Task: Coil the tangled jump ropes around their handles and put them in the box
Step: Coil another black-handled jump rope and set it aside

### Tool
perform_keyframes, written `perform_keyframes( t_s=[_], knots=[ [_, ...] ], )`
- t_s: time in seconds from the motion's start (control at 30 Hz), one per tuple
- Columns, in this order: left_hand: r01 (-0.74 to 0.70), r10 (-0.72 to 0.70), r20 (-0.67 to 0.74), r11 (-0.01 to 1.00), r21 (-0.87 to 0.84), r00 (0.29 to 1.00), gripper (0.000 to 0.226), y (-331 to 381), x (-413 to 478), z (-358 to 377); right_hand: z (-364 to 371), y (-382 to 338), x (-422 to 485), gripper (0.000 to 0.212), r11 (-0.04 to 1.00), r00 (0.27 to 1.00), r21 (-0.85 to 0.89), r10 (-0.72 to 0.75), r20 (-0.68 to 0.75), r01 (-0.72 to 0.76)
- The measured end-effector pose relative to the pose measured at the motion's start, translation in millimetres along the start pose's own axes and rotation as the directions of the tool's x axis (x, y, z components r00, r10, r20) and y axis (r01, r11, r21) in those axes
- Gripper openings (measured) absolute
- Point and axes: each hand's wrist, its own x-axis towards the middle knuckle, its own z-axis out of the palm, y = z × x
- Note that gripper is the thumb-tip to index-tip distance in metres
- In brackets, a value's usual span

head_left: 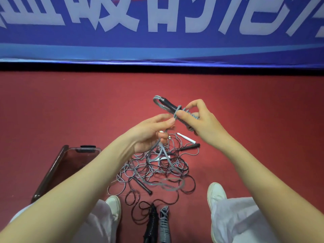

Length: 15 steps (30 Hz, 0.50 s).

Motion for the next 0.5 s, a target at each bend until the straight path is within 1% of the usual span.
perform_keyframes(
  t_s=[0.07, 0.13, 0.3, 0.33, 0.4, 0.5],
  knots=[
    [-0.093, 0.092, 0.022, 0.993, 0.066, 0.996, 0.033, 0.7, -1.4, -1.9, 0.3, 0.3, 0.1, 0.051, 0.999, 1.000, 0.052, 0.013, 0.026, -0.014],
    [-0.153, 0.149, 0.040, 0.981, 0.119, 0.988, 0.039, -1.3, -1.4, -2.8, 1.4, 2.3, -1.7, 0.055, 0.999, 0.999, 0.041, 0.024, 0.030, -0.025],
    [-0.283, 0.285, 0.029, 0.930, 0.235, 0.958, 0.033, -8.1, 2.6, -4.0, 4.5, 1.6, -4.3, 0.066, 0.997, 0.996, -0.027, 0.079, 0.044, -0.078],
    [-0.299, 0.302, 0.027, 0.919, 0.259, 0.953, 0.033, -8.3, 2.6, -4.3, 4.4, 0.7, -4.1, 0.066, 0.996, 0.995, -0.038, 0.081, 0.050, -0.079],
    [-0.322, 0.323, 0.039, 0.909, 0.266, 0.945, 0.035, -8.1, 2.6, -4.3, 4.1, 0.1, -2.6, 0.059, 0.997, 0.996, -0.032, 0.072, 0.050, -0.071],
    [-0.342, 0.339, 0.061, 0.896, 0.282, 0.939, 0.035, -5.7, 0.8, -1.7, 5.4, -1.4, -2.4, 0.047, 0.996, 0.996, 0.056, 0.071, 0.055, -0.074]
  ],
)
